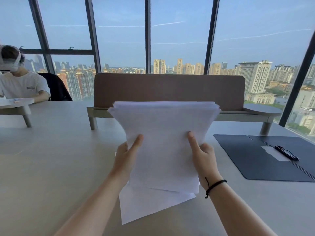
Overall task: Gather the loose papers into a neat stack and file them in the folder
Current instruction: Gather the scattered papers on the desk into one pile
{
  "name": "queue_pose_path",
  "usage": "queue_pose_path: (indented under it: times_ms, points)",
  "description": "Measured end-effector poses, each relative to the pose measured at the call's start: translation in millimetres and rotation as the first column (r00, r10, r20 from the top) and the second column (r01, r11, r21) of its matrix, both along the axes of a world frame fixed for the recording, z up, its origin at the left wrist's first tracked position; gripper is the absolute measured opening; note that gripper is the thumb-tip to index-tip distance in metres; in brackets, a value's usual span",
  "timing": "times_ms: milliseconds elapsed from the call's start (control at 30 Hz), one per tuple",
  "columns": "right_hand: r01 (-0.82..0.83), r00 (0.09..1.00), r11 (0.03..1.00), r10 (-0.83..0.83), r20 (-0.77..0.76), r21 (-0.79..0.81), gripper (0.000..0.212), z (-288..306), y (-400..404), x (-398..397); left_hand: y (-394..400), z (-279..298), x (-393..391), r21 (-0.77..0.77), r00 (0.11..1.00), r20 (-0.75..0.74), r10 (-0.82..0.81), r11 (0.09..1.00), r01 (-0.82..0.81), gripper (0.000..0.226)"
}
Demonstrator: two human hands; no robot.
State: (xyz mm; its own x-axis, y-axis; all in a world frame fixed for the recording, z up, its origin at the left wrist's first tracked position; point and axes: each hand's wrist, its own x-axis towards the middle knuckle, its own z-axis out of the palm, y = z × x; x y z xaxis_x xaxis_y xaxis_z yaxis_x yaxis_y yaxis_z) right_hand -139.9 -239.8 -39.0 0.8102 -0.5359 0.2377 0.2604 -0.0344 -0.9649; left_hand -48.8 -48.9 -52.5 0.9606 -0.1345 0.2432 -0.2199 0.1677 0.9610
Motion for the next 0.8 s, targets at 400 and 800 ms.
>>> queue_pose_path:
  times_ms: [400,800]
  points:
    - [-0.021,0.999,0.998,0.022,-0.027,0.061,0.034,-14.5,2.5,-3.5,-9.5,-16.2,-17.6,0.051,0.992,0.089,0.090,0.994,-0.094,0.014]
    - [-0.260,0.954,0.963,0.245,0.172,0.070,0.020,47.5,-11.2,-20.8,12.5,45.7,-10.4,0.069,0.967,0.156,-0.202,0.979,0.194,0.035]
